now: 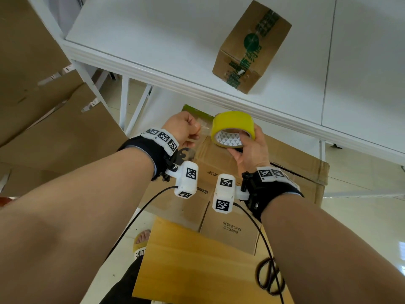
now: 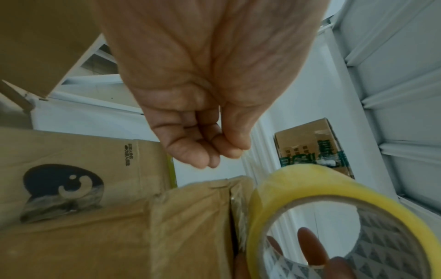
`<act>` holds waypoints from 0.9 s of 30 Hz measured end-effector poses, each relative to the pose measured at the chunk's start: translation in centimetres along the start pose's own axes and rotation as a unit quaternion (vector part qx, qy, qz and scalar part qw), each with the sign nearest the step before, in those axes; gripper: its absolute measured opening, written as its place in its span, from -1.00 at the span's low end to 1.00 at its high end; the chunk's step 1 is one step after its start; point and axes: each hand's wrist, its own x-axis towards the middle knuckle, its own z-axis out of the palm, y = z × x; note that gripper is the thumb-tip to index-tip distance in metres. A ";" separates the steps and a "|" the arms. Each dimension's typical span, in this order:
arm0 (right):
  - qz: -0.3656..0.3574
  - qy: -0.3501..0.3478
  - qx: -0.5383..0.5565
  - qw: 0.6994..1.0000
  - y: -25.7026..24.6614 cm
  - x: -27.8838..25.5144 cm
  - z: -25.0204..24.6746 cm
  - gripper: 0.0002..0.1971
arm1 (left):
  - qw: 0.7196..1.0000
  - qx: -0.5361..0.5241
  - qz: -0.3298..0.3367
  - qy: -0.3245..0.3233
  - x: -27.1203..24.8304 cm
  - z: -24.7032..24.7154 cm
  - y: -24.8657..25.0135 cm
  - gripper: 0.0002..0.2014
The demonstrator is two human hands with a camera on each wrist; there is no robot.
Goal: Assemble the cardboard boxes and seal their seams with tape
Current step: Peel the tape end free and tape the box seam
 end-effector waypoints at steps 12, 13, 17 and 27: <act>0.103 0.027 0.004 0.994 -0.8 1.0 0.0 -0.52 | 0.984 -0.161 -0.063 -0.027 -0.2 1.8 0.5 -0.83; 0.103 0.027 -0.009 0.994 -0.8 1.1 0.0 -0.51 | 0.982 -0.172 -0.066 -0.029 -0.3 1.8 0.5 -0.84; 0.101 0.018 -0.043 0.994 -1.0 1.1 0.8 -0.52 | 0.980 -0.185 -0.070 -0.030 -0.5 1.9 0.0 -0.93; 0.065 0.009 0.032 0.997 0.1 -0.2 -0.2 -0.61 | 0.995 -0.097 -0.022 -0.019 0.0 1.0 -1.2 -0.81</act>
